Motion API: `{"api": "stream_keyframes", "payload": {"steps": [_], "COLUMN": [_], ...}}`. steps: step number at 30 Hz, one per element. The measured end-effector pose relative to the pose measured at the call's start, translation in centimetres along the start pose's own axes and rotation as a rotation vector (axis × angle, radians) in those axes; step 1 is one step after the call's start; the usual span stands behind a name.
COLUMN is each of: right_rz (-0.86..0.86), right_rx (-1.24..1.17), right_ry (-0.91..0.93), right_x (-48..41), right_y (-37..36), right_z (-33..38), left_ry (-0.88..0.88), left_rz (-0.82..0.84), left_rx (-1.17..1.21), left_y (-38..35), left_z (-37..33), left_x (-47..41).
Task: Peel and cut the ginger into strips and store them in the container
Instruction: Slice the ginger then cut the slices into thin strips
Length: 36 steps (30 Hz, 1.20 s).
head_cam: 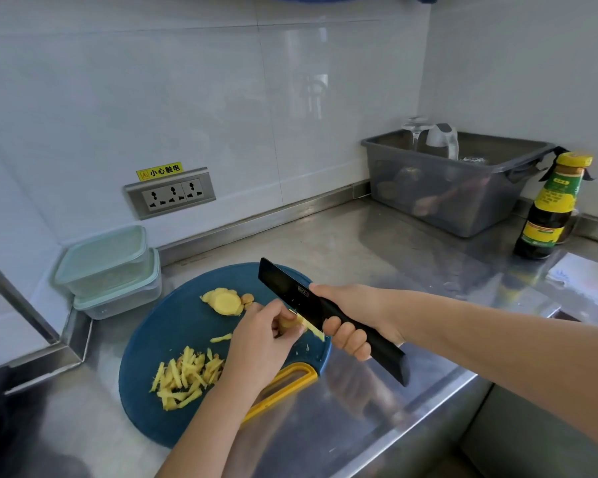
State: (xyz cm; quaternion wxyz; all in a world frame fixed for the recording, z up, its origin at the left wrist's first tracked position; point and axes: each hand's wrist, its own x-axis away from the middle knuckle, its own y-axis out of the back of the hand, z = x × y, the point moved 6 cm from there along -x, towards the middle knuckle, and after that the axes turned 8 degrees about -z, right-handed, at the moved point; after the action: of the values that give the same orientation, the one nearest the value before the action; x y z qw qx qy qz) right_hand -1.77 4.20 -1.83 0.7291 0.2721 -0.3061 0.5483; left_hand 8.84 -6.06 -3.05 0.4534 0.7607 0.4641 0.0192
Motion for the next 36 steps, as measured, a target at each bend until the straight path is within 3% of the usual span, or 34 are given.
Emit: {"api": "stream_keyframes", "payload": {"steps": [29, 36], "right_rz": [-0.008, -0.077], "right_rx": [0.089, 0.130], "right_ry": [-0.003, 0.003], "right_x": [0.00, 0.28], "right_y": [0.13, -0.19], "right_z": [0.02, 0.09], "left_ry": [0.015, 0.029], "left_rz": [0.024, 0.008], "left_rx": [0.005, 0.008], "left_y": [0.20, 0.06], "left_z": [-0.30, -0.40], "left_x": [0.15, 0.12]}}
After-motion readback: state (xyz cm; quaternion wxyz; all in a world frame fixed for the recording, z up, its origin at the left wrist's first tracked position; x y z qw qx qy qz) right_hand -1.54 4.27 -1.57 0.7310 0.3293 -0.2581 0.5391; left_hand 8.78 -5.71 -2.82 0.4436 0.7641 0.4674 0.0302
